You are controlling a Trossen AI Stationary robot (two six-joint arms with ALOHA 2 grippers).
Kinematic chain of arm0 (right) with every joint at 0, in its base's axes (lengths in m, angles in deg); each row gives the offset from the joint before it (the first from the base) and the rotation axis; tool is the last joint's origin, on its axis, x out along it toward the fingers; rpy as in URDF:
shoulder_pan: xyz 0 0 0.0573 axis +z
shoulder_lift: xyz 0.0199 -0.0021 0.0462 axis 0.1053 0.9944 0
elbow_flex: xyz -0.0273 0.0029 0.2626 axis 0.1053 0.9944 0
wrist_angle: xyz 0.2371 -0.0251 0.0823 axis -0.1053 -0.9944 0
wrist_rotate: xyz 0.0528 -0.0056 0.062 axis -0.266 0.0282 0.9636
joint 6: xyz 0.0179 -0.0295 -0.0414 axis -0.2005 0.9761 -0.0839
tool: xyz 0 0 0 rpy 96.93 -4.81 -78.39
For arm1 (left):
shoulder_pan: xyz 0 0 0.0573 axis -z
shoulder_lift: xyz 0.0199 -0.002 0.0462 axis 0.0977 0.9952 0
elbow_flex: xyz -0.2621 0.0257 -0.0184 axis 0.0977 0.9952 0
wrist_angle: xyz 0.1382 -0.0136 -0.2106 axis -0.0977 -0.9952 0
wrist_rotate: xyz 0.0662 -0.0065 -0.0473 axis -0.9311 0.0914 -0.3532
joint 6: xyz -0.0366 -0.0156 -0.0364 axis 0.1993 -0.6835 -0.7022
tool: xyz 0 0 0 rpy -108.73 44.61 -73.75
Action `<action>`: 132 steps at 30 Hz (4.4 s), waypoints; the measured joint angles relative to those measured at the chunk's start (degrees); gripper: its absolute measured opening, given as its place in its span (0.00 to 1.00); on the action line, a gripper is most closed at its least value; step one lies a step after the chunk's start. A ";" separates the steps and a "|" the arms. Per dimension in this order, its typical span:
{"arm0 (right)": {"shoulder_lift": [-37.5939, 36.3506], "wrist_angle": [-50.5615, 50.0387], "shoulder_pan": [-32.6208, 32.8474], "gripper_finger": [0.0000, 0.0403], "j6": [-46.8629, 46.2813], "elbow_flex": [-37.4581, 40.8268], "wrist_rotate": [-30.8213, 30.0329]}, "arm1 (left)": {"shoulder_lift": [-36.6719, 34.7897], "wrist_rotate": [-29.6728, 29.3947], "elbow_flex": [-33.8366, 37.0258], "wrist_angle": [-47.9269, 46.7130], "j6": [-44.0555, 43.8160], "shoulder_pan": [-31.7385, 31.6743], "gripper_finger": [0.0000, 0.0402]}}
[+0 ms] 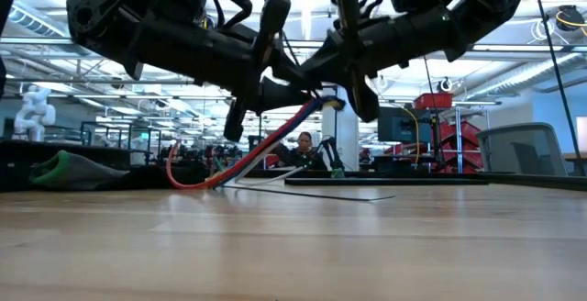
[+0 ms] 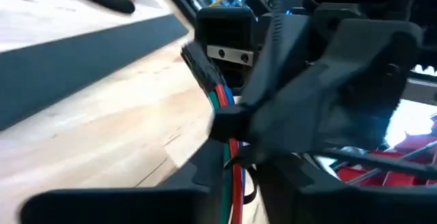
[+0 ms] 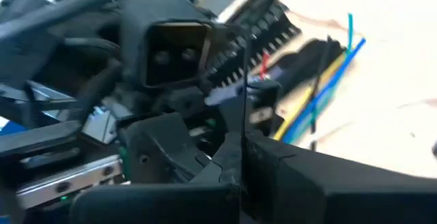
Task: Ziptie cables
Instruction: Wrap the cable wires with the black zip tie
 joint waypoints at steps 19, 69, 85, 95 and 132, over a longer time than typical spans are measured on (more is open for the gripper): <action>-4.37 -6.12 -2.27 0.00 2.23 -0.11 2.12 | -0.04 0.61 -0.13 3.24 -1.37 0.24 0.34; -4.38 6.10 -2.51 0.00 -3.15 -0.09 0.96 | 0.80 -8.50 -0.04 -5.10 -0.31 1.05 0.00; -4.37 -7.87 -1.39 0.00 -1.66 -0.07 0.85 | -0.58 7.00 0.34 -8.03 1.81 1.53 0.03; -4.37 -11.91 -1.05 0.00 -2.34 -0.07 -1.01 | -4.95 3.11 0.90 -6.73 6.21 0.70 0.03; -4.35 0.29 -0.98 0.00 -10.45 -0.09 -5.66 | -3.88 -8.58 0.60 -0.79 0.80 -0.63 0.43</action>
